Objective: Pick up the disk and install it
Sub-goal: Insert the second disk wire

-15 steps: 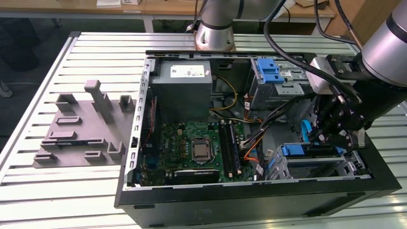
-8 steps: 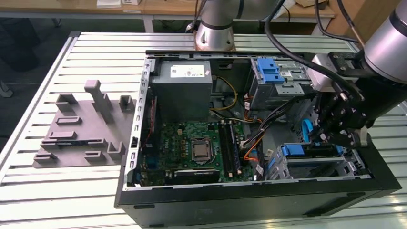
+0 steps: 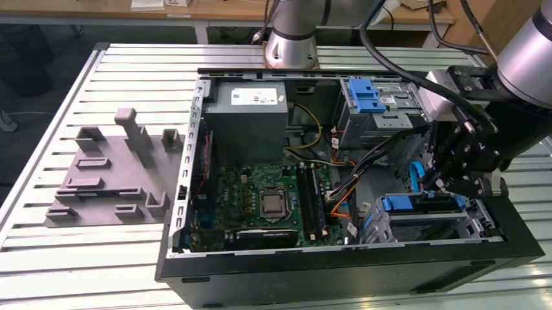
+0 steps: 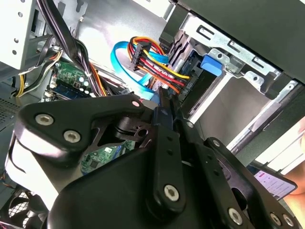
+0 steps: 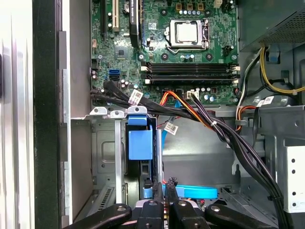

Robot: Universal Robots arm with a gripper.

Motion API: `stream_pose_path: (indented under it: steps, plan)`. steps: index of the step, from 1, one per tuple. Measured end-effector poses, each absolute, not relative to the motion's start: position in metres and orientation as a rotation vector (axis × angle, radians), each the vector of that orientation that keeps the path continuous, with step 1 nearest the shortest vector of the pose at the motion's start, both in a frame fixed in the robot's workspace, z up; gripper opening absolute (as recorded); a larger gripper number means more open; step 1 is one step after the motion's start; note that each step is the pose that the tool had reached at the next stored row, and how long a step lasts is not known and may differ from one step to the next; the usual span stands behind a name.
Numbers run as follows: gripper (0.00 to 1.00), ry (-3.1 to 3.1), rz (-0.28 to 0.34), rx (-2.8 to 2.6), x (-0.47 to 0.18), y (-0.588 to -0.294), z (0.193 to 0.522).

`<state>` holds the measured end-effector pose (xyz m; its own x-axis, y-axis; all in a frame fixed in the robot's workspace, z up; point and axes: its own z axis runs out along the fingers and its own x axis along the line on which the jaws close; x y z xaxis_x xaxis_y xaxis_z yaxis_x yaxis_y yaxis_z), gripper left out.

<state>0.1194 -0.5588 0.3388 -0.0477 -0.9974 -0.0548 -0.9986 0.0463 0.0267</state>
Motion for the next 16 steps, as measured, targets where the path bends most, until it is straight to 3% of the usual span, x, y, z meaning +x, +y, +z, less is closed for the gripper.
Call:
stream_pose_path:
  steps: [16]
  plan:
    - [0.16, 2.257, 0.09, -2.153, 0.1194, -0.5588, 0.349]
